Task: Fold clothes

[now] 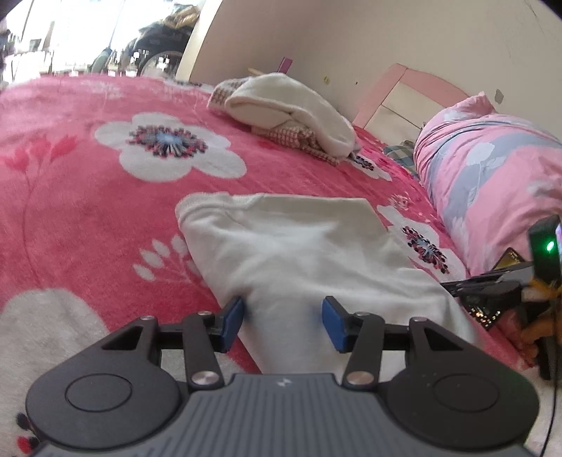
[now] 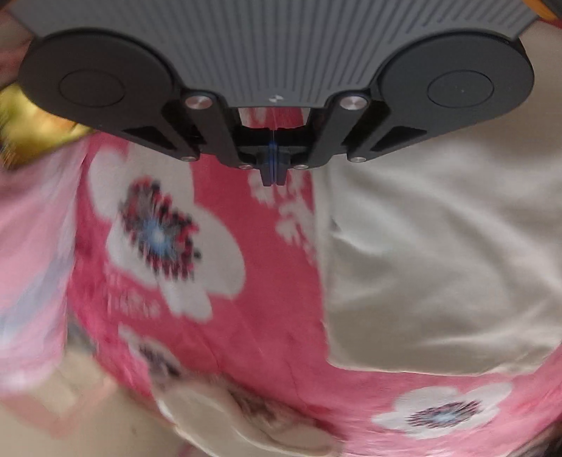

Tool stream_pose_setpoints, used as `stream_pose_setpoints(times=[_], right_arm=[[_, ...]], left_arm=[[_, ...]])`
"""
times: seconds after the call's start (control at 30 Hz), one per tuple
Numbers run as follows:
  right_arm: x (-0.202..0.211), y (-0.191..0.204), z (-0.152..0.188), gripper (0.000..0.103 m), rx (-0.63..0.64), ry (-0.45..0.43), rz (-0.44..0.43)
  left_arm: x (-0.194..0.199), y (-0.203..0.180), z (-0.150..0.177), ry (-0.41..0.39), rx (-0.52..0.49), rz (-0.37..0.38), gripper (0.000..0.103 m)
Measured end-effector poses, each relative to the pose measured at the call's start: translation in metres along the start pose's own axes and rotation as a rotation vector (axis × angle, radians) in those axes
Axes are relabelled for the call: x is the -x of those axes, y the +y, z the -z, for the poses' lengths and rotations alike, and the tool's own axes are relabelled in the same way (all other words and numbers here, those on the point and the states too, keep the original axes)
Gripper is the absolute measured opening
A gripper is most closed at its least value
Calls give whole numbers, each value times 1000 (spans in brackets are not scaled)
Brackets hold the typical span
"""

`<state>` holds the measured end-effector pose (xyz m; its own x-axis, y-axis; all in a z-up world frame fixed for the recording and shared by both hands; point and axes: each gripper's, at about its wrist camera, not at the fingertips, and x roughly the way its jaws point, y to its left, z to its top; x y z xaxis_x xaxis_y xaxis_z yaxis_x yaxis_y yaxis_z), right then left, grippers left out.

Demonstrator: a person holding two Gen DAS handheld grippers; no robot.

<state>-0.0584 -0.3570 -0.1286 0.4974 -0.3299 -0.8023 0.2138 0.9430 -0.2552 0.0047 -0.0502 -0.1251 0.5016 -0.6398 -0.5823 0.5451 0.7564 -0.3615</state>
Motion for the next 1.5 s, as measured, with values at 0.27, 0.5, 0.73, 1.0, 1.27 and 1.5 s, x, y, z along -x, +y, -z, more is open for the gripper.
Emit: stream_pose_setpoints(times=[0.27, 0.5, 0.73, 1.0, 1.27, 1.5], right_arm=[[58, -44, 20, 4, -214, -24, -204], [65, -16, 38, 26, -34, 61, -311], [62, -5, 43, 2, 56, 54, -287], [60, -4, 50, 4, 8, 64, -135], [72, -48, 49, 7, -234, 33, -158], [66, 14, 42, 7, 69, 35, -224]], left_arm=[[13, -14, -5, -45, -42, -6, 50], [20, -37, 1, -12, -82, 130, 50], [19, -49, 14, 32, -116, 85, 50], [22, -43, -1, -14, -149, 38, 50], [6, -55, 7, 28, -193, 55, 50], [4, -54, 9, 37, -189, 53, 50]])
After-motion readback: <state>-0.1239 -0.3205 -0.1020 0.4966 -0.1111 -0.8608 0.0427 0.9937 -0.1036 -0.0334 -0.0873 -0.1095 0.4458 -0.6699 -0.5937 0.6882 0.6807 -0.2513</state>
